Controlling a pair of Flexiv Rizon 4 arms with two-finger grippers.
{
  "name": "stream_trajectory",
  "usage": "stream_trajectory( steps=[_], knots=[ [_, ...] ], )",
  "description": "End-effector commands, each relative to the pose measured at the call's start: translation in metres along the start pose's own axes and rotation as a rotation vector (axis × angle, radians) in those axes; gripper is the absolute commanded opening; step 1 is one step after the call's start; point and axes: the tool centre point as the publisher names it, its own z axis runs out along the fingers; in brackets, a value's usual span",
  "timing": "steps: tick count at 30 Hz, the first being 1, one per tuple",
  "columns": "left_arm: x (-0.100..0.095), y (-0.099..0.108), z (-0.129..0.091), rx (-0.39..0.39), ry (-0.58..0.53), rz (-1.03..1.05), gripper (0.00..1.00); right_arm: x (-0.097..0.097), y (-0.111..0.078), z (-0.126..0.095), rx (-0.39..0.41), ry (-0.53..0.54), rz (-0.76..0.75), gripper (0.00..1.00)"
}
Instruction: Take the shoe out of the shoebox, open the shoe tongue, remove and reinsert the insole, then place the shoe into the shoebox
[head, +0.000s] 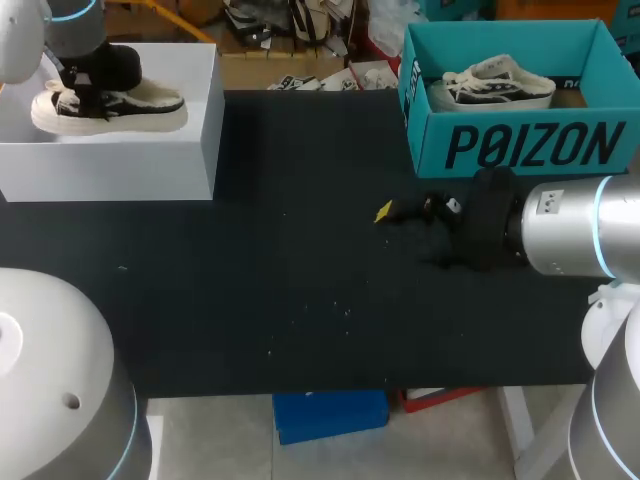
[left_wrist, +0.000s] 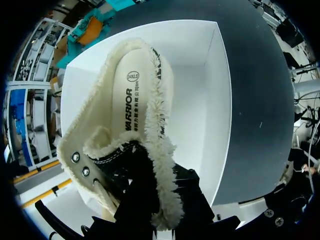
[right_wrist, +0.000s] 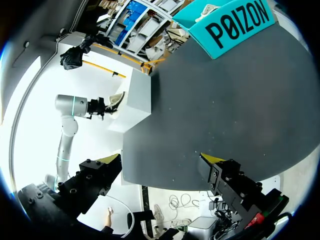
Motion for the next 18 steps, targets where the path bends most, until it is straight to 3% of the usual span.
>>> stream_trajectory(
  steps=[1, 18],
  knots=[
    [0.006, -0.002, 0.011, 0.006, -0.003, 0.016, 0.00, -0.002, 0.001, -0.004, 0.007, 0.005, -0.001, 1.00],
    [0.027, 0.001, 0.037, 0.013, 0.043, 0.005, 0.00, -0.002, 0.001, -0.004, 0.007, 0.005, -0.001, 1.00]
  ],
)
